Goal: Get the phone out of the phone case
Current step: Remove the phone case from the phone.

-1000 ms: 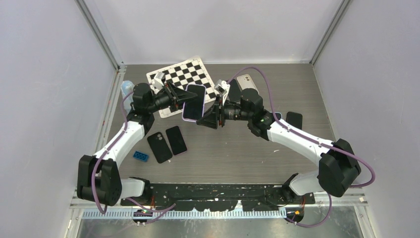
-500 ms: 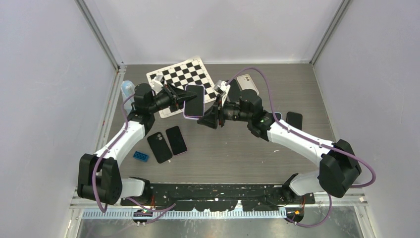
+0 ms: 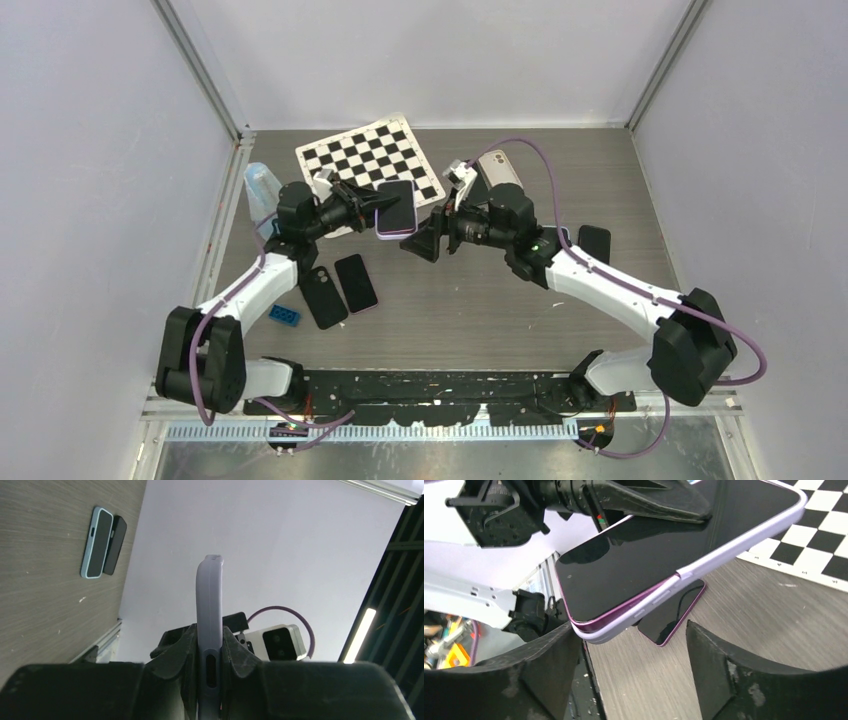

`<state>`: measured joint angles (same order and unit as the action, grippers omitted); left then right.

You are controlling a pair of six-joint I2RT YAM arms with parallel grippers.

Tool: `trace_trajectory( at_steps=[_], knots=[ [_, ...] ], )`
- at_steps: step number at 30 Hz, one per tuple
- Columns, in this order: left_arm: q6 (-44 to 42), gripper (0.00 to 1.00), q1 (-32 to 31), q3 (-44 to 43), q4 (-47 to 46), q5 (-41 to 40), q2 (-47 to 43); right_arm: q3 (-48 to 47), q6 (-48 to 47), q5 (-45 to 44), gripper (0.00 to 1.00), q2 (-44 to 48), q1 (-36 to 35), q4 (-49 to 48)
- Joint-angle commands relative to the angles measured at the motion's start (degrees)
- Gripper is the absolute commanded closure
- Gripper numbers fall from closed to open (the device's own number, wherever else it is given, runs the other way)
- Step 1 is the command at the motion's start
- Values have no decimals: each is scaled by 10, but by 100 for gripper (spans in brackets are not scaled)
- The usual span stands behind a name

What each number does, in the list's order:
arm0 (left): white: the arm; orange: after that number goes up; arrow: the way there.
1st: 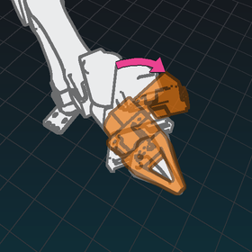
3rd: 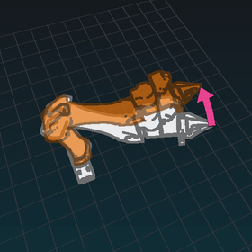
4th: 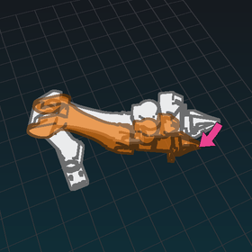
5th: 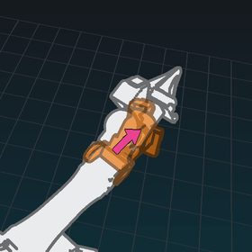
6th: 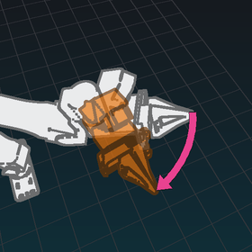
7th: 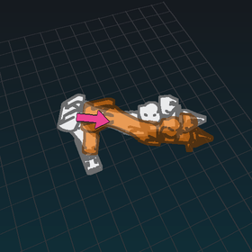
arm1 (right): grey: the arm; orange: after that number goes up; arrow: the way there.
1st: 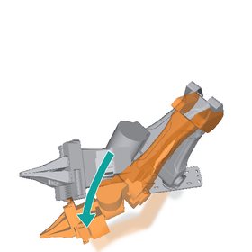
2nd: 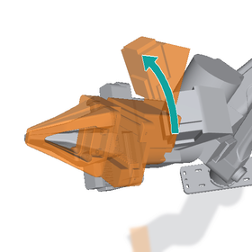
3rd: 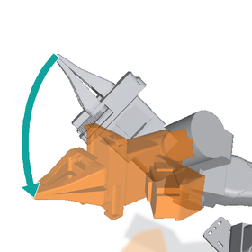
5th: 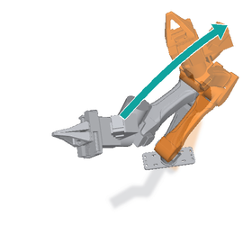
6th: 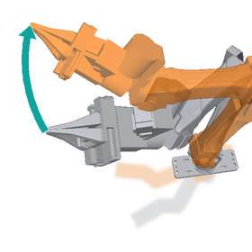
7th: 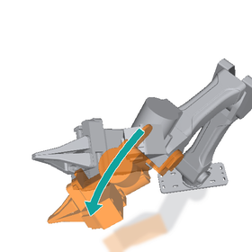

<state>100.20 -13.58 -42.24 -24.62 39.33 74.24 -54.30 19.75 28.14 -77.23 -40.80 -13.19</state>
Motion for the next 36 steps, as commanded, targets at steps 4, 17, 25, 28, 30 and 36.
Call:
trace_trajectory(
  at_steps=[4,17,25,28,30,36],
  knots=[
    [33,100,-17,-9,-98,-68,-51,35,173,-26,13,59,6,-80],
    [25,100,-38,-8,-83,-154,-65,77,373,-203,15,27,-45,-244],
    [31,100,-39,-16,-52,-174,-72,83,327,-255,27,18,-85,-245],
    [33,100,-39,-20,-46,-173,-70,84,315,-269,35,18,-92,-243],
    [35,100,-40,-21,-42,-173,-71,83,309,-270,42,15,-93,-241],
    [51,100,-39,-15,-26,-179,-85,59,296,-278,57,-14,-94,-202]
  ],
)
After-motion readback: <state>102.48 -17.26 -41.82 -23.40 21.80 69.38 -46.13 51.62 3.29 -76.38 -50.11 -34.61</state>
